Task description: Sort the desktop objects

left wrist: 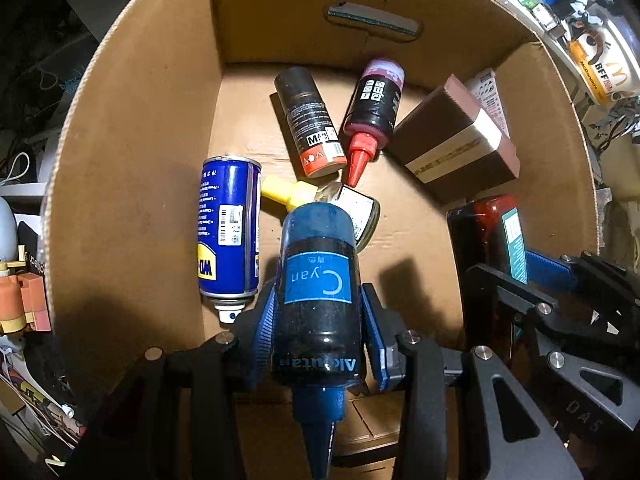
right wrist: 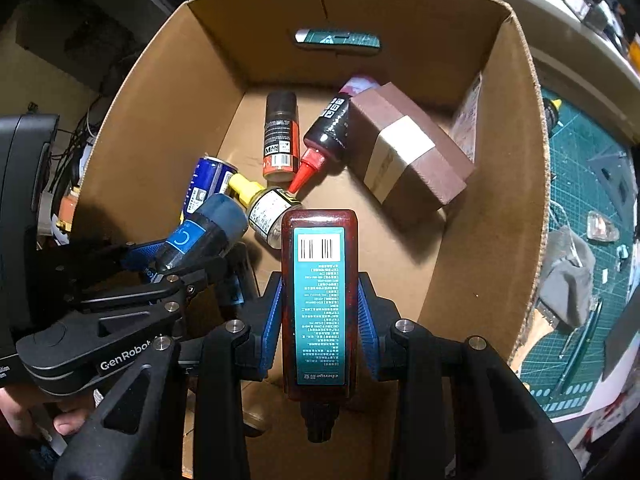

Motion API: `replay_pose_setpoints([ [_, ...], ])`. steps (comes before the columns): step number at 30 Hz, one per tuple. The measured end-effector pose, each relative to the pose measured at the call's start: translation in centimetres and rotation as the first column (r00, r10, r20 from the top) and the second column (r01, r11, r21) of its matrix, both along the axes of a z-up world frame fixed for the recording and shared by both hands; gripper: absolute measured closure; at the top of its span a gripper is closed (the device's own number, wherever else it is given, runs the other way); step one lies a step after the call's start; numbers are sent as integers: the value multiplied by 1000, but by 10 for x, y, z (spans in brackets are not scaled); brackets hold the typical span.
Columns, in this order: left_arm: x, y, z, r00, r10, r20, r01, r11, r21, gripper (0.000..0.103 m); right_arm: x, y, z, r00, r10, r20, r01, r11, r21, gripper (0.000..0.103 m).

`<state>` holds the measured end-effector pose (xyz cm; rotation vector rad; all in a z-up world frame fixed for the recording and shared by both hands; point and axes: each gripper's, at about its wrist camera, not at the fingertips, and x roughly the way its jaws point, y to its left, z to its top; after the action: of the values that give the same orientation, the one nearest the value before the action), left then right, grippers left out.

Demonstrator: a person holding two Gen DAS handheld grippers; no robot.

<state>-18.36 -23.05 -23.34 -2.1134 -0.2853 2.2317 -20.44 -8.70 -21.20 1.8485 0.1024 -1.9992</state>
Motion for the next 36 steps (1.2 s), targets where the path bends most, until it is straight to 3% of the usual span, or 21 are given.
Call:
replay_pose_setpoints([
  [13,8,3,18,999,3,-38,-3,1000,-15,60,1,2,6,999,4,-36,-5,1000,-28,69],
  [18,15,-1,38,996,13,-87,-17,999,-45,53,5,12,16,997,-10,-71,7,999,-52,69],
  [20,16,0,48,993,10,-122,-18,998,-60,42,6,16,22,996,-16,-92,12,999,-50,69],
  [22,7,5,53,986,8,-165,-17,998,-53,39,8,23,31,993,-32,-111,27,998,-49,68],
  [30,10,5,98,947,5,-321,-15,1000,-28,21,20,53,84,960,-113,-255,102,993,-54,48],
  [33,18,11,116,919,-3,-394,-11,999,-33,11,27,66,109,944,-153,-293,138,988,-72,42],
  [36,26,16,140,894,-8,-449,-13,999,-43,11,36,75,134,919,-168,-356,151,986,-76,28],
])
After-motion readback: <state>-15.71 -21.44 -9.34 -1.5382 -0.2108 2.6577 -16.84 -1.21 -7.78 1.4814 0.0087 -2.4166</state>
